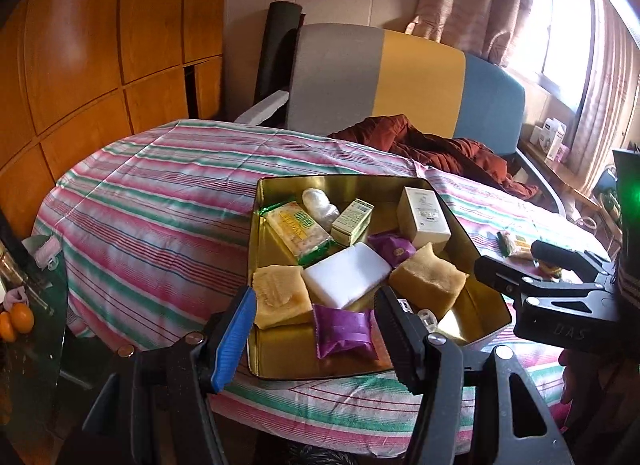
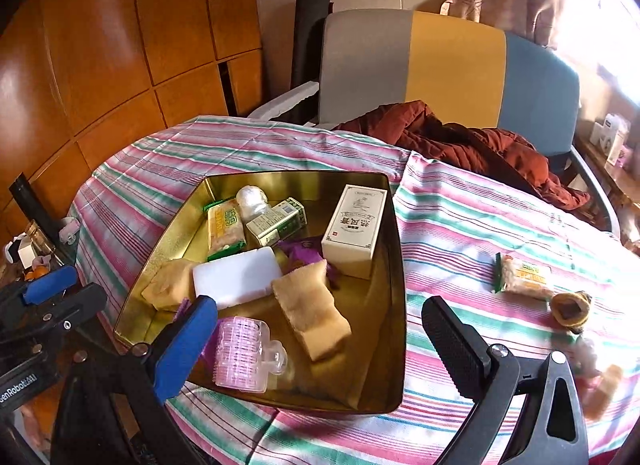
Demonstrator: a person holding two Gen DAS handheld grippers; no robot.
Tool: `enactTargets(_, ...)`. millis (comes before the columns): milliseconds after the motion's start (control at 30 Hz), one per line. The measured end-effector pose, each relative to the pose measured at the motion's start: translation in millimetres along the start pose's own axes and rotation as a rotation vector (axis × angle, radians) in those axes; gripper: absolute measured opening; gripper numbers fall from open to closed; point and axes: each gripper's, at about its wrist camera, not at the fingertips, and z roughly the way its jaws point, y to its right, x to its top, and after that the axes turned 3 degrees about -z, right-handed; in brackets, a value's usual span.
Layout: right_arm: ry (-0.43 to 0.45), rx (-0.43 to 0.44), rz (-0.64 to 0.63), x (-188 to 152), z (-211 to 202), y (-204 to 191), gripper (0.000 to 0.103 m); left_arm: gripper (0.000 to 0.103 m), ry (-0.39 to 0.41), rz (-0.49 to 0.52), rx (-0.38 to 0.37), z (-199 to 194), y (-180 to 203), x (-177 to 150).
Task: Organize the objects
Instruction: 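Withdraw both tools from the tray toward the remaining table items, then grasp the WEIDAN cracker packet with the left tool while the right tool grasps the yellow sponge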
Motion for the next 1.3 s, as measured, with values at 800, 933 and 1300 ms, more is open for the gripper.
enactTargets(800, -0.014, -0.121, 0.150, -36.1, -23.4, 83.3, 0.103, 0.062, -0.046, 0.267, -0.131, 10.7, 83.2, -11.9)
enactTargets(933, -0.041, -0.161, 0.219, -46.5, -28.5, 118.8, 0.103, 0.062, -0.072, 0.300, -0.181, 15.6, 97.5, -16.0)
enactTargets(1300, 0.015, -0.396, 0.419, -66.9, -83.1, 257.9, 0.103, 0.062, -0.117, 0.399, -0.279, 21.7, 139.6, -20.5)
